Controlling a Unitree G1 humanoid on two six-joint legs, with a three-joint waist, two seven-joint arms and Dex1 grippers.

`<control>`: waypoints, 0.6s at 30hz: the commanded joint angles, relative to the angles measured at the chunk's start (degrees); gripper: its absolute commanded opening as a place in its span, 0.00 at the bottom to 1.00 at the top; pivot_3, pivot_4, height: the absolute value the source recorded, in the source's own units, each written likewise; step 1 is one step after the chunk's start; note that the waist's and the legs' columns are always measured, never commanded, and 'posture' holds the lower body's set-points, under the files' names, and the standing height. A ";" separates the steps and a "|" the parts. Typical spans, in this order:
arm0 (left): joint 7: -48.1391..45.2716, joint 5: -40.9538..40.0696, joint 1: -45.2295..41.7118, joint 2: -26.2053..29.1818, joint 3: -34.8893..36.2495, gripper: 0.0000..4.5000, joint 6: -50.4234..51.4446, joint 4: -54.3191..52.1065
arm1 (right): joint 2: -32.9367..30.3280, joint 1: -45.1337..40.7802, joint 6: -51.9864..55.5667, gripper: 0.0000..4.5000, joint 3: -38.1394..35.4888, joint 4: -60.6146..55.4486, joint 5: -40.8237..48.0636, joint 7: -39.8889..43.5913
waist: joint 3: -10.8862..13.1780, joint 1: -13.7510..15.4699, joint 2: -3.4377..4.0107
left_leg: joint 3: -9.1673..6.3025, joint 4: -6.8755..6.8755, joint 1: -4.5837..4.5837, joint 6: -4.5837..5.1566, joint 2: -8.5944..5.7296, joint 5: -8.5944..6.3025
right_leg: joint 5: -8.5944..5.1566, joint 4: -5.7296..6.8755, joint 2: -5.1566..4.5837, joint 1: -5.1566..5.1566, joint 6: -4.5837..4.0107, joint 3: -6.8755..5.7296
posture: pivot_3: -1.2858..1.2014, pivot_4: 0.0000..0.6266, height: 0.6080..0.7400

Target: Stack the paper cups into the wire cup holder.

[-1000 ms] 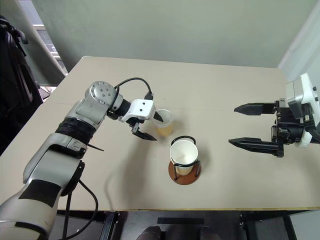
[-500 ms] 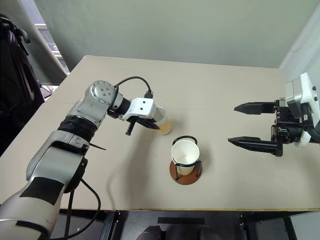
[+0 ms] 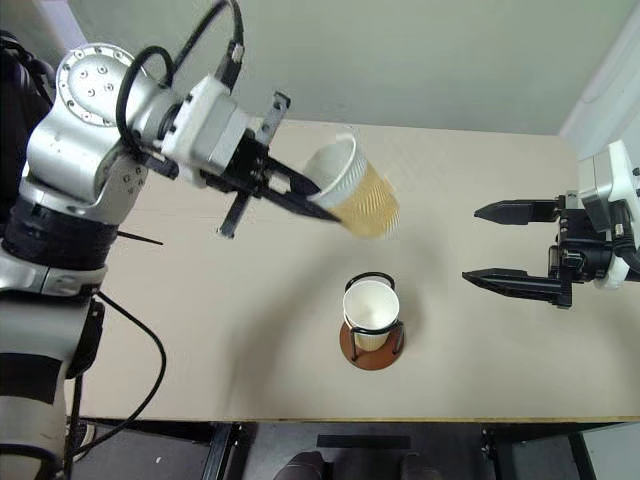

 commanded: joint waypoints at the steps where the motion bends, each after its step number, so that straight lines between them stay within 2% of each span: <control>1: -1.83 -1.89 0.33 2.24 -4.44 0.01 -0.57 -3.40 | -0.98 -0.58 -0.91 1.00 -1.54 -0.56 -0.26 0.07 | 0.00 -0.03 0.00 | -0.01 0.03 0.04 0.00 0.00 0.00 | 0.02 0.03 -0.01 0.03 0.01 0.00 | 0.52 0.24 1.00; 5: -1.83 2.69 0.86 1.04 -8.07 0.01 -2.95 -1.79 | -1.02 0.13 -0.54 1.00 -2.48 -1.14 -0.17 -0.21 | 0.00 -0.04 0.00 | 0.00 0.05 0.21 0.05 -0.01 -0.03 | 0.07 0.01 -0.05 0.22 0.02 0.02 | 0.52 0.24 1.00; 9: -1.83 5.24 0.83 -1.74 -8.23 0.01 -3.02 -0.01 | -1.47 1.69 0.18 1.00 -4.13 -2.14 0.40 -0.11 | 0.00 -0.03 -0.01 | 0.01 0.04 0.19 0.07 -0.02 -0.05 | 0.07 -0.04 -0.05 0.22 0.02 0.01 | 0.52 0.24 1.00; 18: -1.83 4.77 0.95 0.21 -12.28 0.01 -6.05 0.73 | -2.07 4.29 2.03 1.00 -7.27 -4.43 3.03 0.76 | 0.01 -0.12 0.01 | 0.04 -0.01 0.15 0.05 -0.01 -0.08 | 0.06 -0.10 -0.04 0.18 0.02 0.02 | 0.52 0.24 1.00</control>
